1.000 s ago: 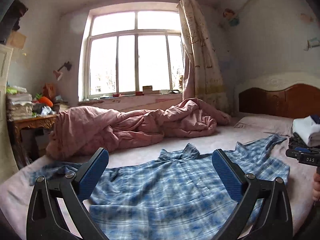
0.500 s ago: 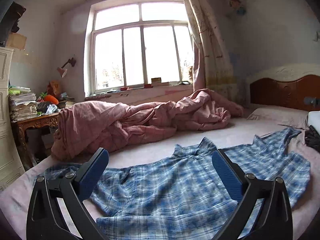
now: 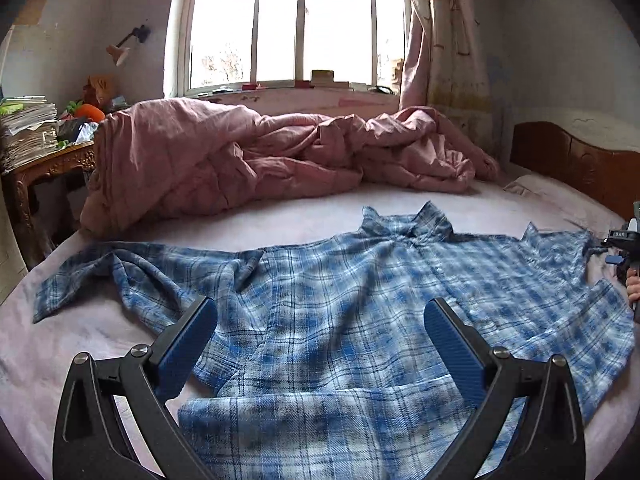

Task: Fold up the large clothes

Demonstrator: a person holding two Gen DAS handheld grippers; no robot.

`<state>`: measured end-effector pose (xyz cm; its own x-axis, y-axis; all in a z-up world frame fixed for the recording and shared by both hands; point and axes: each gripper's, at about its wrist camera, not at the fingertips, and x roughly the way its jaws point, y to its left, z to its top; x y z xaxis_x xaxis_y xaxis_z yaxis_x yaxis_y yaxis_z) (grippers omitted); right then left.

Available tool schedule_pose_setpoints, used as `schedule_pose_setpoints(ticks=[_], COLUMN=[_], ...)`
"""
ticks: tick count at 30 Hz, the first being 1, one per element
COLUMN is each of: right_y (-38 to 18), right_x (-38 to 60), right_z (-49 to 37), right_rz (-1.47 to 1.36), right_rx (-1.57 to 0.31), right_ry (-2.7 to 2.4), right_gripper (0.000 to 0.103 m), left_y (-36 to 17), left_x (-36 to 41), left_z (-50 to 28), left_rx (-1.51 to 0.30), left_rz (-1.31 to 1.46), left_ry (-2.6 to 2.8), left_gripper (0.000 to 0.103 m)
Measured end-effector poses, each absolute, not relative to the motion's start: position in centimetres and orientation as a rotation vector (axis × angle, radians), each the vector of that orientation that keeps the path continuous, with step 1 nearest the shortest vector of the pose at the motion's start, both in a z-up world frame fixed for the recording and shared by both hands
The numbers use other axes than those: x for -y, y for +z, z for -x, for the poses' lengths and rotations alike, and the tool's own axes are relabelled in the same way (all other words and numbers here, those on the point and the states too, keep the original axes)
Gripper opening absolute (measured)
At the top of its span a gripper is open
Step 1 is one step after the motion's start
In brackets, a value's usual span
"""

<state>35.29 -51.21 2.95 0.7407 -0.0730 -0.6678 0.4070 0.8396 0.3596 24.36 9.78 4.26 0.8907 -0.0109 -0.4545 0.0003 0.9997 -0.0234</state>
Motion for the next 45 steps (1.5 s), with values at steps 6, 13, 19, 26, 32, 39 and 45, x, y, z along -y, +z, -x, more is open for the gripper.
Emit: schedule_pose_setpoints(ticks=[6, 13, 19, 26, 32, 39, 45], right_y=[-0.7, -2.4, -3.4, 5.1, 8.1, 4.8, 5.1], right_x=[55.9, 58.3, 59.6, 51.9, 42.9, 38.0, 42.4], right_z=[-38.9, -42.3, -42.4, -36.5, -30.8, -28.8, -26.8], right_rz=[-0.592, -0.597, -0.672, -0.334, -0.325, -0.263, -0.337], right_rx=[-0.737, -0.735, -0.698, -0.571, -0.575, -0.696, -0.61], right_ry=[-0.315, -0.317, -0.317, -0.235, -0.073, -0.088, -0.207], right_gripper=[0.065, 0.05, 0.004, 0.004, 0.004, 0.013, 0.07], left_y=[0.8, 0.1, -0.1, 1.7, 3.2, 4.4, 5.2], left_x=[-9.6, -9.0, -8.5, -7.7, -7.9, -6.9, -6.8], left_z=[-27.0, -26.3, -25.7, -23.3, -21.1, -18.5, -17.0], left_rx=[-0.593, -0.578, -0.555, -0.466, -0.469, -0.365, -0.254], left_rz=[0.021, -0.001, -0.018, -0.023, 0.135, 0.071, 0.022], left_ry=[0.035, 0.053, 0.07, 0.068, -0.051, -0.047, 0.021], left_gripper=[0.102, 0.102, 0.102, 0.102, 0.102, 0.102, 0.102])
